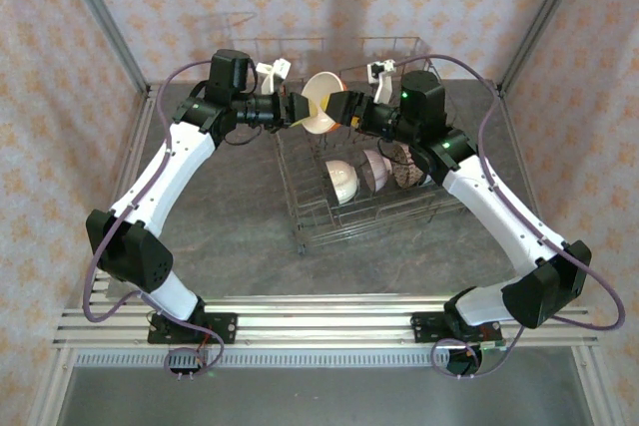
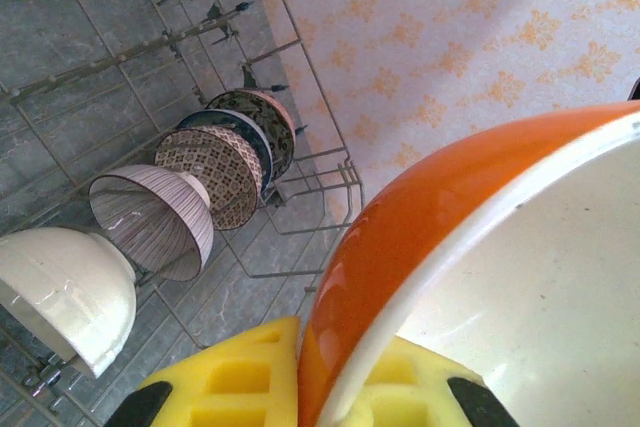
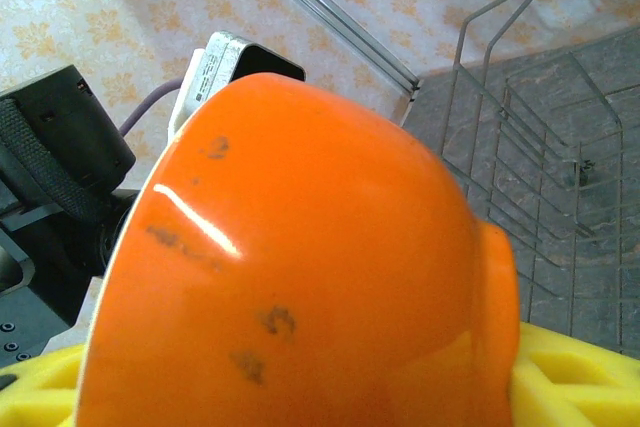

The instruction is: Load the bowls into the dish rack

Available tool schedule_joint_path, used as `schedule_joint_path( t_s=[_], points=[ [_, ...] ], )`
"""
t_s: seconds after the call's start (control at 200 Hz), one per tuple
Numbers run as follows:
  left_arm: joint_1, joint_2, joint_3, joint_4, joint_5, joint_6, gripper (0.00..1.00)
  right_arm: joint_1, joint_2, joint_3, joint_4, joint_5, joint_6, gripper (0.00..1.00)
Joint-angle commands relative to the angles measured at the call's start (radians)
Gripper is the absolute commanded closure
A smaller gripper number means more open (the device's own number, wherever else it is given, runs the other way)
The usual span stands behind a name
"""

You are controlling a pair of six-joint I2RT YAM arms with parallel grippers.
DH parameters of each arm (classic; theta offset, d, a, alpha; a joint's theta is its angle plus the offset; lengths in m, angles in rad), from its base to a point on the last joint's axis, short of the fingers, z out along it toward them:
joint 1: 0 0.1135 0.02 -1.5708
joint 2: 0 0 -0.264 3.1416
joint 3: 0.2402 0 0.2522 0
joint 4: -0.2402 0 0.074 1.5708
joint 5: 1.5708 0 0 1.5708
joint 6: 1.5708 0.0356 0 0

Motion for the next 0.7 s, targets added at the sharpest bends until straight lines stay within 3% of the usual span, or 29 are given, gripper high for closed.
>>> schedule_joint_path(
  t_s=[0.0,0.235,0.696],
  points=[
    [-0.008,0.021,0.025,-0.021,-0.016,0.028,0.98,-0.001,-0.031,0.013,0.053,-0.018,0.003,0.41],
    [-0.008,0.042,0.067,-0.071,-0.057,0.042,0.75,-0.001,-0.025,0.042,-0.031,0.054,-0.034,0.42],
    [-0.008,0.097,0.188,-0.15,-0.142,0.073,0.51,-0.047,0.033,0.065,-0.124,0.237,-0.062,0.43]
  ],
)
